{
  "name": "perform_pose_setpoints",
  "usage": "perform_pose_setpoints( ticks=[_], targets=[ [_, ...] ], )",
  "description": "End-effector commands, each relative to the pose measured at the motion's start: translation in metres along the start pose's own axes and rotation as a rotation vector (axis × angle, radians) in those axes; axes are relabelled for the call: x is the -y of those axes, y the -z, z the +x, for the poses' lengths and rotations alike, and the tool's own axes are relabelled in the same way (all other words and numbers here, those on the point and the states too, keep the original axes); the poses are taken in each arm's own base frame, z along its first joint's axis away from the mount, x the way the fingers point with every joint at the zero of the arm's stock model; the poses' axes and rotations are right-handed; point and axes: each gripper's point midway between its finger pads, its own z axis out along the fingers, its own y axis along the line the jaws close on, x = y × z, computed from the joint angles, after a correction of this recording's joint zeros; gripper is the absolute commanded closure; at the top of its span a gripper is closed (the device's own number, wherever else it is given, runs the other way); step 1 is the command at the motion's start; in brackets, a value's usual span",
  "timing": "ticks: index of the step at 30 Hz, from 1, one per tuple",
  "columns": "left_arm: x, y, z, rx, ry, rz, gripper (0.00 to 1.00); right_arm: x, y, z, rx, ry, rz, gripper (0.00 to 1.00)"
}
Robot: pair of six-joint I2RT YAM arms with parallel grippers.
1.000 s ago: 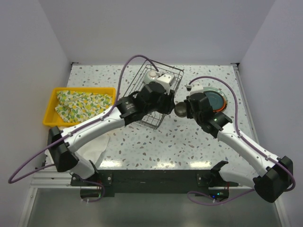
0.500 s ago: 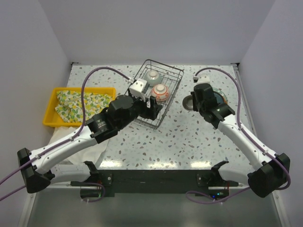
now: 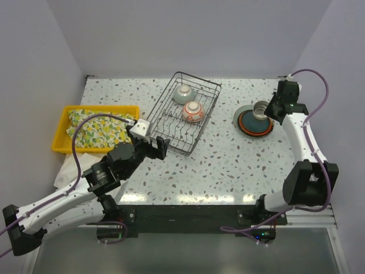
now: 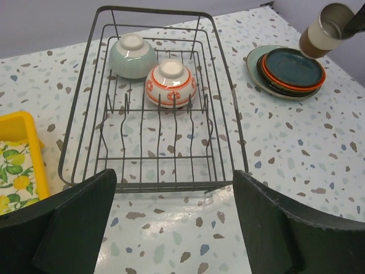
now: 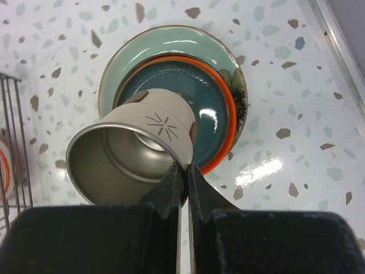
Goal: Unload the mixed dishes from the dish rack
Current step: Place the cup at the center of the board.
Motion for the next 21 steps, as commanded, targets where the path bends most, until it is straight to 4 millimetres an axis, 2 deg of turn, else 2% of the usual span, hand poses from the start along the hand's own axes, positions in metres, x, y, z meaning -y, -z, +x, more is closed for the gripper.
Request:
perform_pose_setpoints(
  ticks=[1,5,6,7,9,11,13,14,17,21],
  targets=[
    [-0.009,0.001,0.002,0.034,-0.012,-0.032,0.12,0.018,-0.01,-0.03,0.018,-0.281,-0.029,1.0],
    [-0.012,-0.003,0.009,0.033,-0.013,-0.05,0.12,0.063,-0.028,-0.048,0.041,-0.444,-0.009,1.0],
    [-0.014,-0.004,0.011,0.034,-0.014,-0.066,0.12,0.062,-0.03,-0.049,0.027,-0.466,-0.036,1.0],
    [-0.015,-0.007,0.013,0.026,-0.019,-0.075,0.12,0.074,-0.038,-0.047,0.014,-0.489,-0.017,1.0],
    [-0.016,-0.012,0.016,0.011,-0.031,-0.098,0.11,0.083,-0.044,-0.047,0.0,-0.519,-0.012,1.0],
    [-0.014,-0.015,0.008,0.018,-0.035,-0.102,0.11,0.096,-0.053,-0.045,-0.009,-0.549,0.002,1.0],
    [-0.013,-0.019,0.01,0.003,-0.057,-0.106,0.11,0.104,-0.061,-0.042,-0.024,-0.57,0.008,1.0],
    [-0.011,-0.022,0.002,0.036,-0.056,-0.099,0.11,0.107,-0.071,-0.033,-0.063,-0.575,0.019,1.0],
    [-0.007,-0.029,0.0,0.036,-0.069,-0.099,0.11,0.107,-0.085,-0.021,-0.127,-0.566,0.017,1.0],
    [0.002,-0.039,-0.003,0.021,-0.085,-0.08,0.11,0.113,-0.096,-0.011,-0.159,-0.56,0.044,1.0]
  ],
)
